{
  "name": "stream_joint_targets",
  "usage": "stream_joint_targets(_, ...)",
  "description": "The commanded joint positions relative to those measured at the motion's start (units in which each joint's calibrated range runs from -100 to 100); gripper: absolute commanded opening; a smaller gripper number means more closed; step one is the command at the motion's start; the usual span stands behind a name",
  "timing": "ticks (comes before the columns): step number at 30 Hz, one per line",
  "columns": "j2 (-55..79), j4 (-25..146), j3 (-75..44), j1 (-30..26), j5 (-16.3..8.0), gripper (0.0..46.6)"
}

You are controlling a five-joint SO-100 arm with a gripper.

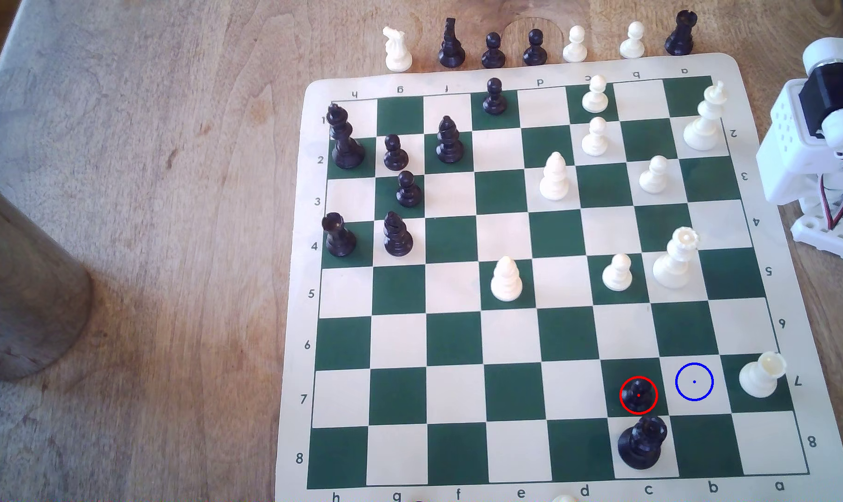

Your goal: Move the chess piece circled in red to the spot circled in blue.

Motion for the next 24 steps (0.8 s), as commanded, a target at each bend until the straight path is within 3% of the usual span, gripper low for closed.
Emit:
stream_joint_targets(1, -0.1, 22.9, -12.0, 0.0, 0.1, 0.2)
stream_joint_targets(8, -0.1, 34.7, -17.6, 0.2, -0.3, 4.3)
stream_joint_targets(9, -0.1, 41.6, -19.7, 0.1, -0.3, 3.8)
stream_joint_targets(10, -0.1, 43.5, -19.8, 0.0, -0.4, 0.4)
stream_joint_targets(18, -0.1, 75.2, -24.5, 0.3, -4.0, 0.2)
stream_joint_targets(21, 1.5, 80.1, -24.7, -1.6, -3.0, 0.2)
stream_joint_targets(24, 6.2, 91.8, -29.3, -6.6, 0.2, 0.3)
